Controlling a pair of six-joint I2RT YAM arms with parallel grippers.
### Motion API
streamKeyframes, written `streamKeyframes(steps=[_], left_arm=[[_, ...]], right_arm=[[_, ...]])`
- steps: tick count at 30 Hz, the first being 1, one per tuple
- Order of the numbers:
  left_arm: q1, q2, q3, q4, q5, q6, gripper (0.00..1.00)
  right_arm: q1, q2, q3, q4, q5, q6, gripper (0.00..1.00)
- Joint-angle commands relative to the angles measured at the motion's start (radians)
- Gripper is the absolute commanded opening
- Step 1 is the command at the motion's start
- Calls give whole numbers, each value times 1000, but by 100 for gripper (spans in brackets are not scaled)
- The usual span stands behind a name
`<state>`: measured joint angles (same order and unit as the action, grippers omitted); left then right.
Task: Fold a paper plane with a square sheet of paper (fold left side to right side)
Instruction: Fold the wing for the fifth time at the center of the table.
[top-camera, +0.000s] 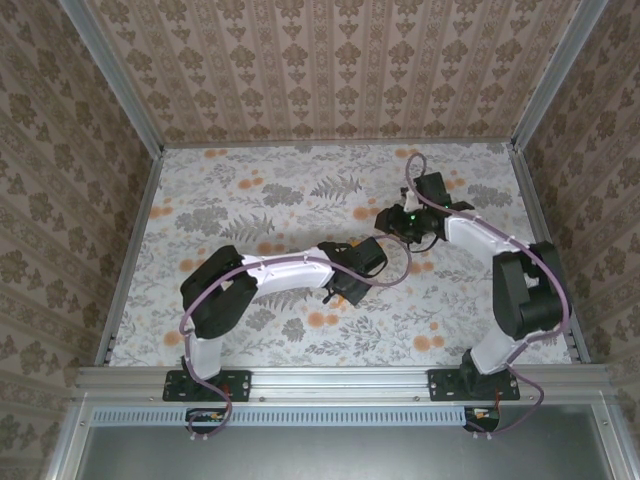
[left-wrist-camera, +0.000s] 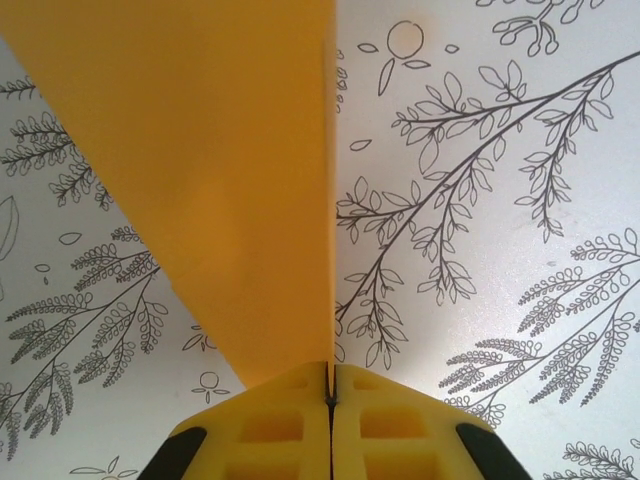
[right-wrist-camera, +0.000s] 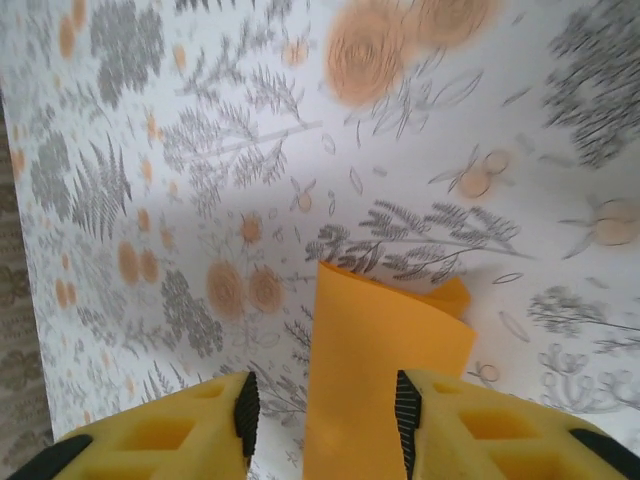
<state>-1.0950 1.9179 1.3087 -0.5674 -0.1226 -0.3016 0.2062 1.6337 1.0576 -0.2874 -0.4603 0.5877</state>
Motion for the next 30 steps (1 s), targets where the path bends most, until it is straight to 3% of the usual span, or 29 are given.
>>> streamKeyframes(steps=[1, 7, 19, 23, 30], left_arm=[[13, 8, 10, 3, 56, 9, 7], [20, 49, 41, -8, 84, 24, 9], [66, 89, 75, 16, 166, -24, 9], [101, 61, 45, 72, 237, -55, 9], [204, 0, -100, 352, 470, -208, 8]], right_arm=[[-17, -55, -19, -99, 98, -55, 47], [-42, -118, -93, -98, 127, -61, 55], [-46, -151, -192, -94, 77, -94, 58], [-45, -150, -209, -76, 33, -99, 59], [-45, -176, -285, 46, -27, -71, 60]])
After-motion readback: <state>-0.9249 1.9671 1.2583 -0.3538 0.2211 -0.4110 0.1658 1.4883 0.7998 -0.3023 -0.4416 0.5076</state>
